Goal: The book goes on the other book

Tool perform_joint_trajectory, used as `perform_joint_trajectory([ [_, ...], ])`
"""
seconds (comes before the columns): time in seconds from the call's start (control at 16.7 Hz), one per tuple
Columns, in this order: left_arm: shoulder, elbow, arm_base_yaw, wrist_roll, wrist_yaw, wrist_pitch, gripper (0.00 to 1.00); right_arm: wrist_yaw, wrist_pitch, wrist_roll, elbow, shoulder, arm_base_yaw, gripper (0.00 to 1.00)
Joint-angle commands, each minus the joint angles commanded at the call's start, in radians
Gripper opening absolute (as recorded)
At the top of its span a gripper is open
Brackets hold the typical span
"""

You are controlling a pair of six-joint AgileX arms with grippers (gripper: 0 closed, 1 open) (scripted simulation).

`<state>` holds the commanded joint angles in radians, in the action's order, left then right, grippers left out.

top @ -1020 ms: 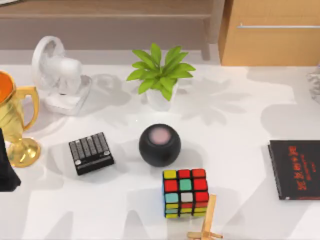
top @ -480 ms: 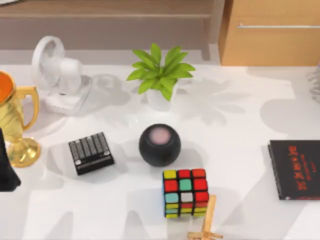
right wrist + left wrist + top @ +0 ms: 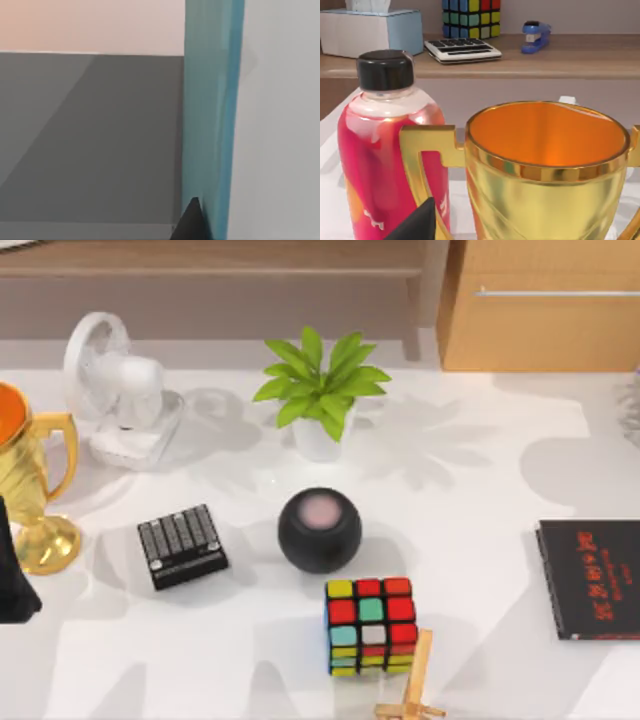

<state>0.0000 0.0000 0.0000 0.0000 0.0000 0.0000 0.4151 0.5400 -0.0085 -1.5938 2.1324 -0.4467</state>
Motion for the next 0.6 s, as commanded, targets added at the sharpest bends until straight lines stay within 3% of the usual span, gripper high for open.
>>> perform_joint_trajectory([
  [0.12,0.000,0.000,0.000,0.000,0.000,0.000,1.00,0.000,0.000,0.000,0.000,0.000,0.000,0.02],
  [0.18,0.000,0.000,0.000,0.000,0.000,0.000,1.00,0.000,0.000,0.000,0.000,0.000,0.000,0.00],
  [0.6,0.000,0.000,0.000,0.000,0.000,0.000,1.00,0.000,0.000,0.000,0.000,0.000,0.000,0.00],
])
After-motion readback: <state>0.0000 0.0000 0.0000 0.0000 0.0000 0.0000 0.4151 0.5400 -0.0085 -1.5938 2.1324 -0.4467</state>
